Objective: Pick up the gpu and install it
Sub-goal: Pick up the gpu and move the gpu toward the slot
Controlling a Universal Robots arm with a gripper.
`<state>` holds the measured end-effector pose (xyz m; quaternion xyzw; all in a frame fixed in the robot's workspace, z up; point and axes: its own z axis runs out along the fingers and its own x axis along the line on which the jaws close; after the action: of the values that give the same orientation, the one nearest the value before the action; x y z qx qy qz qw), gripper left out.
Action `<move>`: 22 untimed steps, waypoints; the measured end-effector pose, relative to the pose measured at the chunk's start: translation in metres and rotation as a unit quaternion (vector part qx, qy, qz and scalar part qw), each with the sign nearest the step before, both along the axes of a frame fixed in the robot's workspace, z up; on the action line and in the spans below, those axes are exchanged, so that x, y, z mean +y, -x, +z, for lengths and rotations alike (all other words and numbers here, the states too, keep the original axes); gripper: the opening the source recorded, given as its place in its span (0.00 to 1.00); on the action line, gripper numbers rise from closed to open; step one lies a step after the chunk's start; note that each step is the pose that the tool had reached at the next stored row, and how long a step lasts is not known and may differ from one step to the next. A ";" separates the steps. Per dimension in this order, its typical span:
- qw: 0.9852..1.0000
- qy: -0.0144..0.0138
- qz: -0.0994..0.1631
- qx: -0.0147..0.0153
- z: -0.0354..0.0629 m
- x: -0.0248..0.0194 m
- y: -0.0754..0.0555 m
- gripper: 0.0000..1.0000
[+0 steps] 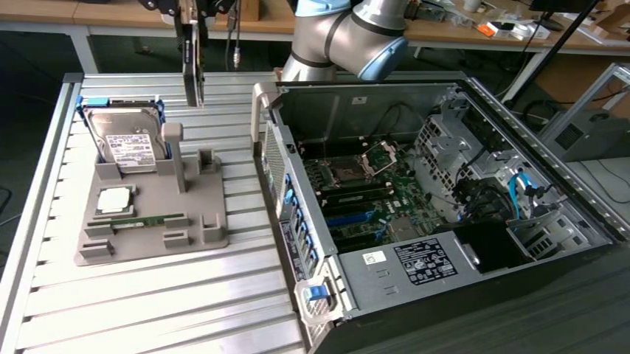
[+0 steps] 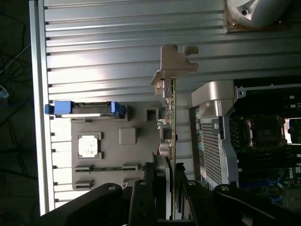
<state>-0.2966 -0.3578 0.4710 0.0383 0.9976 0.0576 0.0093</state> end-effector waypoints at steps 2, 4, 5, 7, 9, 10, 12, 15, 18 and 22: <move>1.000 0.000 0.000 0.000 0.0014 0.0000 0.000 0.28; 1.000 -0.001 0.000 0.000 0.0028 0.0000 0.000 0.28; 1.000 -0.001 0.000 0.000 0.0034 0.0000 0.000 0.28; 1.000 -0.001 0.000 0.000 0.0049 0.0000 0.000 0.28; 1.000 -0.002 0.000 0.000 0.0063 0.0000 0.000 0.28; 1.000 -0.002 0.000 0.000 0.0070 0.0000 0.000 0.28; 1.000 -0.003 0.000 0.000 0.0084 0.0000 0.000 0.28; 1.000 -0.004 0.000 0.000 0.0110 0.0000 0.000 0.28; 1.000 -0.005 0.000 0.000 0.0135 0.0000 0.000 0.28; 1.000 -0.005 0.000 0.000 0.0164 0.0000 0.000 0.28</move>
<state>-0.2966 -0.3578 0.4874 0.0383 0.9972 0.0631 0.0091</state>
